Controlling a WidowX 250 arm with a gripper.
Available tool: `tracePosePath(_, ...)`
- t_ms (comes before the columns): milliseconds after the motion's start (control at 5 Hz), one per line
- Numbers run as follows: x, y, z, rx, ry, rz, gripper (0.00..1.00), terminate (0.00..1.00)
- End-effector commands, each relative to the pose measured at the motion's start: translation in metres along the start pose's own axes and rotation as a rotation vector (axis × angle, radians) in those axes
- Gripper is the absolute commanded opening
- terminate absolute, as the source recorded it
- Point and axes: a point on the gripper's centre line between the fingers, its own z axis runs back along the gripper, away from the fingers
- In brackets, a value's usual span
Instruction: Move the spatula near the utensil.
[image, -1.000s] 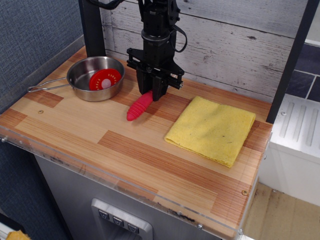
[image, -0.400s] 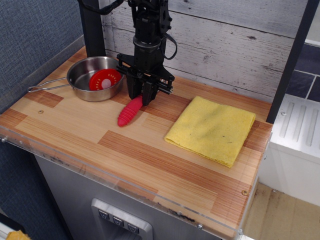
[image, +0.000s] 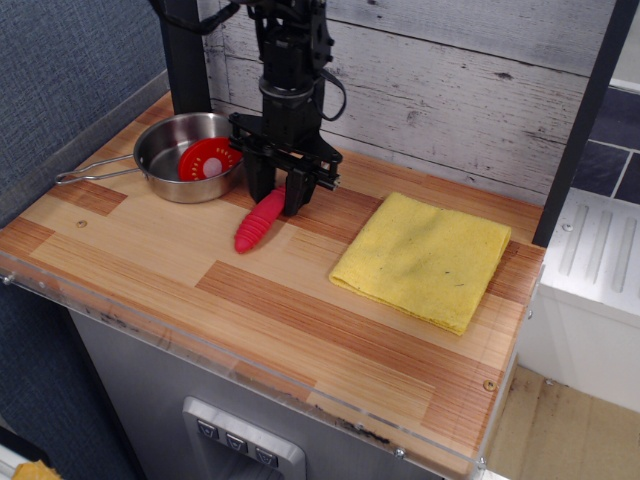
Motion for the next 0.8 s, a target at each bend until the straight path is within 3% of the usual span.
tracePosePath(0, -0.007, 0.001, 0.047, 0.026, -0.106, -0.05, 1.0, 0.0)
tracePosePath(400, -0.037, -0.031, 0.093, -0.006, -0.235, -0.097, 1.0, 0.0)
tracePosePath(600, -0.043, -0.045, 0.094, -0.069, -0.229, -0.11, 1.0, 0.0)
